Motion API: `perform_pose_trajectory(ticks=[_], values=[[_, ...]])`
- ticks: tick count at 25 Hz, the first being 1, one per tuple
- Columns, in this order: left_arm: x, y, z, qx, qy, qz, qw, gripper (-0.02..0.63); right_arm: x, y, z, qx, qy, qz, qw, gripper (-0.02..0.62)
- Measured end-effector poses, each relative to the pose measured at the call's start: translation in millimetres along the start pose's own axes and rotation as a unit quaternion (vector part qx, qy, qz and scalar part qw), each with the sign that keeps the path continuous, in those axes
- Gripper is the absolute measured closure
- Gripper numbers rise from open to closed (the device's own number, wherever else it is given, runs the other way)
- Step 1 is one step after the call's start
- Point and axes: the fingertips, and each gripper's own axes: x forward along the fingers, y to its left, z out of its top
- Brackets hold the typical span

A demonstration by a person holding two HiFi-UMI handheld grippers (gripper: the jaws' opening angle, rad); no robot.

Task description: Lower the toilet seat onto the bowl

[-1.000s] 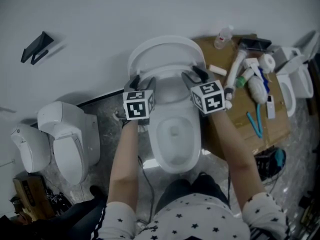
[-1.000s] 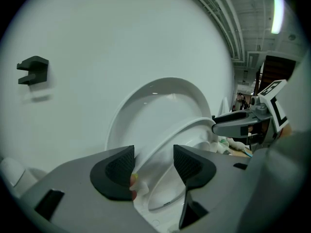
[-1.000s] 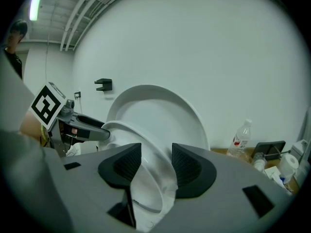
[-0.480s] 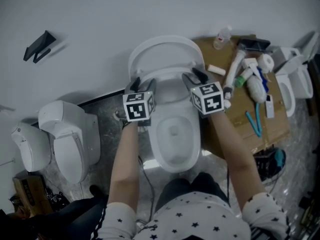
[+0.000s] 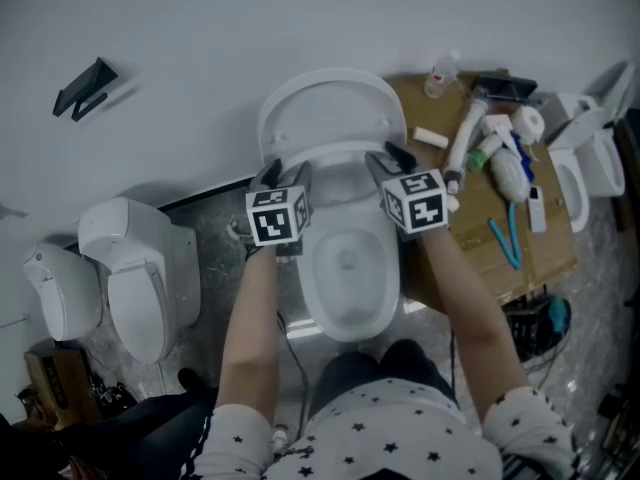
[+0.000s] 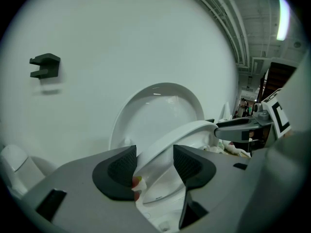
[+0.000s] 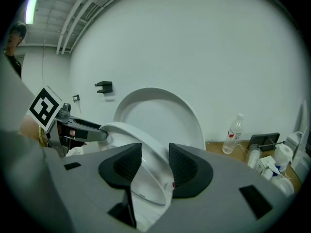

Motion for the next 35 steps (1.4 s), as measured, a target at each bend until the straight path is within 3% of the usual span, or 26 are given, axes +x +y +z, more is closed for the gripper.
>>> perform_pose_trajectory(ticks=[18, 35], values=[[-35, -14, -21, -0.011, -0.008, -0.002, 0.9999, 0.370, -35, 19, -18, 0.014, 0.009, 0.014, 1.000, 0.411], [-65, -29, -49, 0.004, -0.001, 0.008, 1.0000, 0.370, -67, 38, -42, 0.001, 0.018, 0.030, 0.999, 0.411]])
